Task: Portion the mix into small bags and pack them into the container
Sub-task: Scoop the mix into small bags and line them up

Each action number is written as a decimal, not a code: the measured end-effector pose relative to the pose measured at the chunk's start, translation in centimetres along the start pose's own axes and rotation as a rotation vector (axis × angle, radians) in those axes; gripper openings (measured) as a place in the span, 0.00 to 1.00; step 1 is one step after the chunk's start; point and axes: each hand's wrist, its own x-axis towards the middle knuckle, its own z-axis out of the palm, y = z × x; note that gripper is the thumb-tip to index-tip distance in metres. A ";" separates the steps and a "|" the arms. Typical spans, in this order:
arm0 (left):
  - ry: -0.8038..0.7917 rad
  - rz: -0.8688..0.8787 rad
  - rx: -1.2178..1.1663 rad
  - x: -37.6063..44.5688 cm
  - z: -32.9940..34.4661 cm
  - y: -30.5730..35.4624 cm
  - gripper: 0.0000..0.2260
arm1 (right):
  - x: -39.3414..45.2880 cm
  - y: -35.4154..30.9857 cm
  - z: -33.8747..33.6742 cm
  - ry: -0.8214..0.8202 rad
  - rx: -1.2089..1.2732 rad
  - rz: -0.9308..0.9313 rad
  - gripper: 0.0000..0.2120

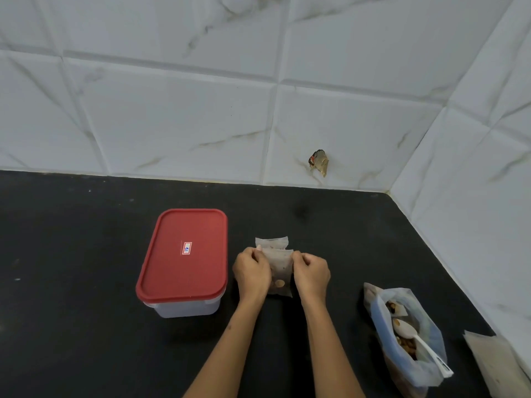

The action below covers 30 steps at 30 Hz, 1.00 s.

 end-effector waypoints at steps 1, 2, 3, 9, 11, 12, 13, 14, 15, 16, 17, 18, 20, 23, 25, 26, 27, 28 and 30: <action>0.012 0.008 0.030 0.4 0.2 -0.3 0.14 | 0.2 0.0 0.1 -0.006 -0.028 -0.016 0.17; 0.017 0.009 0.056 0.8 0.4 -0.5 0.14 | 0.4 0.0 0.3 -0.012 -0.049 -0.028 0.17; 0.019 0.011 0.076 1.2 0.6 -0.7 0.14 | 0.5 0.1 0.3 -0.016 -0.065 -0.033 0.18; 0.012 0.010 0.133 1.9 0.7 -1.3 0.19 | 1.0 0.3 0.7 -0.029 -0.149 -0.043 0.20; 0.002 0.032 0.145 1.9 0.5 -1.3 0.21 | 1.2 0.3 0.8 -0.040 -0.177 -0.039 0.19; -0.007 0.037 0.150 1.8 0.4 -1.2 0.21 | 1.3 0.3 0.8 -0.049 -0.191 -0.034 0.19; -0.007 0.046 0.156 1.9 0.5 -1.4 0.21 | 1.3 0.4 0.8 -0.062 -0.203 -0.033 0.20; -0.015 0.044 0.144 1.9 0.5 -1.3 0.20 | 1.3 0.3 0.7 -0.081 -0.210 -0.027 0.20; -0.021 0.053 0.132 1.9 0.6 -1.4 0.19 | 1.3 0.2 0.4 -0.102 -0.213 -0.020 0.20; -0.029 0.059 0.124 1.7 0.6 -1.3 0.17 | 1.1 -0.1 0.2 -0.125 -0.212 -0.019 0.19; -0.042 0.081 0.119 1.3 0.6 -1.1 0.16 | 1.0 -0.2 -0.2 -0.146 -0.195 -0.018 0.17; -0.064 0.102 0.133 0.6 0.5 -0.5 0.15 | 0.9 -0.4 -0.5 -0.164 -0.164 -0.011 0.14; -0.089 0.166 0.198 -1.0 0.4 0.6 0.16 | 0.4 -0.6 -1.5 -0.172 -0.101 0.005 0.17; 0.012 0.325 0.249 -3.7 0.5 2.5 0.24 | -0.8 -1.2 -4.2 -0.127 0.047 0.015 0.22; -0.012 0.375 0.188 -5.1 0.8 3.8 0.25 | -1.6 -1.6 -6.8 -0.064 0.104 -0.010 0.19; -0.057 0.373 0.131 -5.7 1.2 4.5 0.24 | -2.0 -1.7 -8.3 -0.032 0.131 -0.023 0.18; -0.107 0.371 0.067 -6.5 1.7 5.0 0.24 | -2.6 -1.7 -10.1 0.004 0.157 -0.029 0.17; -0.153 0.368 0.004 -7.4 2.3 5.5 0.23 | -3.1 -1.6 -11.8 0.045 0.180 -0.029 0.16; -0.256 0.366 -0.133 -9.6 3.6 6.3 0.19 | -3.9 -0.7 -15.1 0.166 0.192 -0.028 0.14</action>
